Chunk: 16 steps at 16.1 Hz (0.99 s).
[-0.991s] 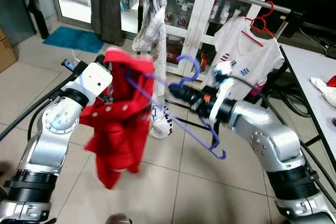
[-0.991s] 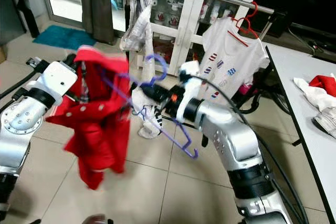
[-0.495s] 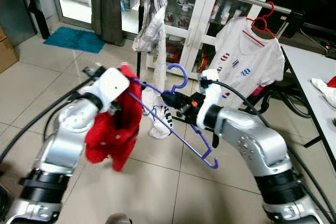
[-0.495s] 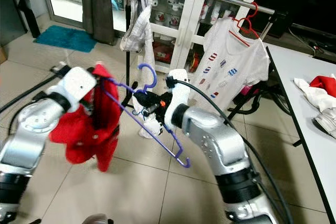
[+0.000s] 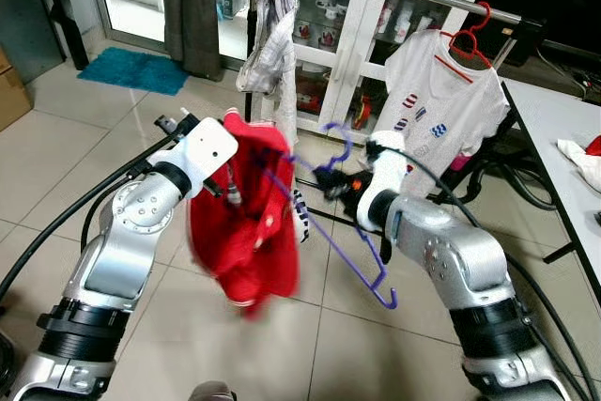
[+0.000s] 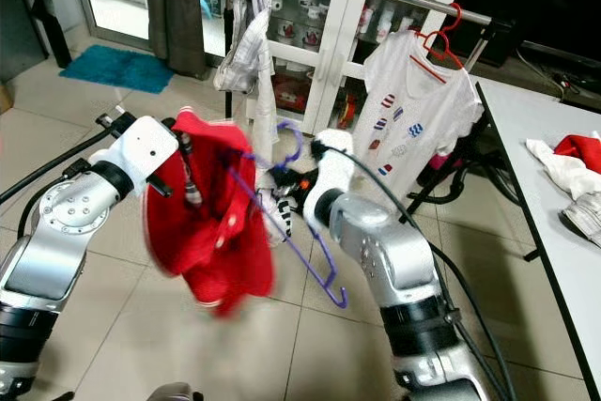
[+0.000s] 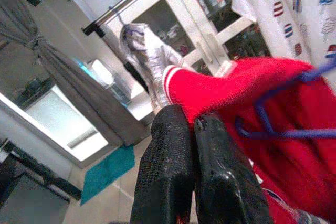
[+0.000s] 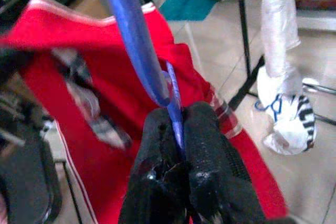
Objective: Hang hanger
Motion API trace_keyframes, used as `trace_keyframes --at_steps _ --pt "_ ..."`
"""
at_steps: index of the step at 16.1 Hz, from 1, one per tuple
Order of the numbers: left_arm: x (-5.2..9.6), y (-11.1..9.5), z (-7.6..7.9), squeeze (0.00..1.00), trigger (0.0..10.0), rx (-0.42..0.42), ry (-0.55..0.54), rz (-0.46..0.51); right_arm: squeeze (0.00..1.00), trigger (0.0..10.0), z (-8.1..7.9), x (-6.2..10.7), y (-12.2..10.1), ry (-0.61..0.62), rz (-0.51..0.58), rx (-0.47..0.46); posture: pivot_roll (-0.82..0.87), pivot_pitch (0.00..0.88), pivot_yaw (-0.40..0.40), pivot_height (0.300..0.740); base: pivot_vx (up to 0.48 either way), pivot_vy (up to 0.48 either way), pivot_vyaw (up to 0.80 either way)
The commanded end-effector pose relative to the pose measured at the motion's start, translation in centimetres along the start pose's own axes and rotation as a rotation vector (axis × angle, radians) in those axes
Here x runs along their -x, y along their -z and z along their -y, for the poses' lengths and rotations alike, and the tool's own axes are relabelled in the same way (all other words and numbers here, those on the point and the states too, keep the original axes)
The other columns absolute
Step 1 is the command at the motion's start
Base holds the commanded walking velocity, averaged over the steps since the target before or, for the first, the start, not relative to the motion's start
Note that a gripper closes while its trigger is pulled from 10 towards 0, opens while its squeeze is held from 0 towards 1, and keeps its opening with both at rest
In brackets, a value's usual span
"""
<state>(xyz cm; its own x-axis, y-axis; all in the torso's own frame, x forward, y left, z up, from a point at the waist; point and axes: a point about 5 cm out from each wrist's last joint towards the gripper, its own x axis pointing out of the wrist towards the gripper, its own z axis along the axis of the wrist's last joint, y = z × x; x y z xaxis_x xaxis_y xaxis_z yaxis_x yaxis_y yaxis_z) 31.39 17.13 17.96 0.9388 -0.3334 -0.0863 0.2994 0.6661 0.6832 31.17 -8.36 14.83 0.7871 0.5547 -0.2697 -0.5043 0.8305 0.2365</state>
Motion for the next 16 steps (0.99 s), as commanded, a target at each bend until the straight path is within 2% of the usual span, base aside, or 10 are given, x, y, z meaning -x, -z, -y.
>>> trace_keyframes --at_steps 1,3,4,5,6,10,12,14,16 --pt "-0.3 -1.7 0.1 0.0 0.0 -0.002 0.012 0.068 0.0 10.0 1.4 0.3 -1.0 0.085 0.053 -0.003 0.05 0.0 -0.139 0.74 0.0 0.0 0.0" --pt "-0.5 -2.3 1.2 0.0 0.0 0.055 0.063 0.101 0.0 10.0 1.1 -0.2 -1.5 0.061 0.099 -0.024 0.05 0.0 -0.139 0.74 0.0 0.0 0.0" --pt "-0.7 -2.5 1.8 0.0 0.0 0.081 0.084 0.106 0.0 10.0 -0.2 -0.6 -2.2 -0.055 0.145 -0.044 0.05 0.0 -0.141 0.74 0.0 0.0 0.0" --pt "-0.7 -2.5 1.8 0.0 0.0 0.081 0.084 0.106 0.0 10.0 -0.2 -0.6 -2.2 -0.055 0.145 -0.044 0.05 0.0 -0.141 0.74 0.0 0.0 0.0" --pt "-0.8 -2.4 1.8 0.0 0.0 0.083 0.086 0.101 0.0 10.0 -1.1 -0.5 -2.4 -0.131 0.161 -0.032 0.05 0.0 -0.144 0.74 0.0 0.0 0.0" --pt "-0.7 -2.6 2.3 0.0 0.0 0.142 0.136 0.114 0.0 10.0 -1.3 -0.7 -2.6 -0.161 0.194 -0.036 0.06 0.0 -0.147 0.74 0.0 0.0 0.0" --pt "-0.8 -2.5 1.7 0.0 0.0 0.137 0.111 0.114 0.0 10.0 -1.9 -0.6 -2.3 -0.236 0.181 -0.006 0.06 0.0 -0.148 0.74 0.0 0.0 0.0" --pt "-0.8 -2.6 1.3 0.0 0.0 0.16 0.113 0.124 0.0 10.0 -2.1 -0.6 -2.0 -0.255 0.176 0.011 0.06 0.0 -0.149 0.74 0.0 0.0 0.0" --pt "-0.6 -2.8 1.9 0.0 0.0 0.198 0.201 0.138 0.0 10.0 -1.9 -0.7 -2.1 -0.236 0.198 0.01 0.06 0.0 -0.151 0.74 0.0 0.0 0.0"
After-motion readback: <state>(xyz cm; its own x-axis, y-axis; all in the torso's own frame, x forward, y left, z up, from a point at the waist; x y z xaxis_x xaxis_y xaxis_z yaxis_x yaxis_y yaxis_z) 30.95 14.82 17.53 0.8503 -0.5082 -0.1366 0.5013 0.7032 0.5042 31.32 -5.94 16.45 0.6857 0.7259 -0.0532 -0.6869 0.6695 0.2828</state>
